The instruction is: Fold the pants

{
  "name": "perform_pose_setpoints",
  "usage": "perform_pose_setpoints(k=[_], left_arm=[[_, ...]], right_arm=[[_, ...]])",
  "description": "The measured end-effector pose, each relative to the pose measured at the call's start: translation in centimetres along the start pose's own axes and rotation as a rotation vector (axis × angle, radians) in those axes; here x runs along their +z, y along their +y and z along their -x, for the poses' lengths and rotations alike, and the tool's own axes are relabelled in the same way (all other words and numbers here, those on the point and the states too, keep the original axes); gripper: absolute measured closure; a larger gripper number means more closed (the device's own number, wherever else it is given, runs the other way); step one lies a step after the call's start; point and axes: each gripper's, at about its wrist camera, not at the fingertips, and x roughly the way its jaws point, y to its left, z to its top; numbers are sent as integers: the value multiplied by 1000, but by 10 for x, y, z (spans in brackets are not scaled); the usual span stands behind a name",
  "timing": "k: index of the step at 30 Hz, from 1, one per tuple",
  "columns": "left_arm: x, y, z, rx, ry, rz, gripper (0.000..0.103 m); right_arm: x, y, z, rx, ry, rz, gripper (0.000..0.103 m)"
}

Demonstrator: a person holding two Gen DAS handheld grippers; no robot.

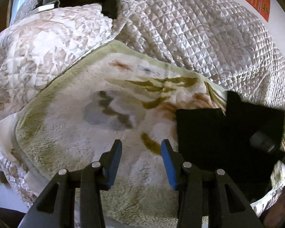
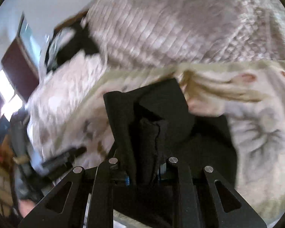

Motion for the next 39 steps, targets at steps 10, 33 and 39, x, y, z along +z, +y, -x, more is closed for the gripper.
perform_pose_setpoints(k=[10,33,39], left_arm=[[4,9,4,-13,-8,32,58],[5,16,4,1,-20,51,57],[5,15,5,-8,-34,48,57]], right_arm=[[-10,20,-6,-39,16,106,85],[-44,50,-3,101,7,240,51],[-43,28,36,139,-119,167,51]])
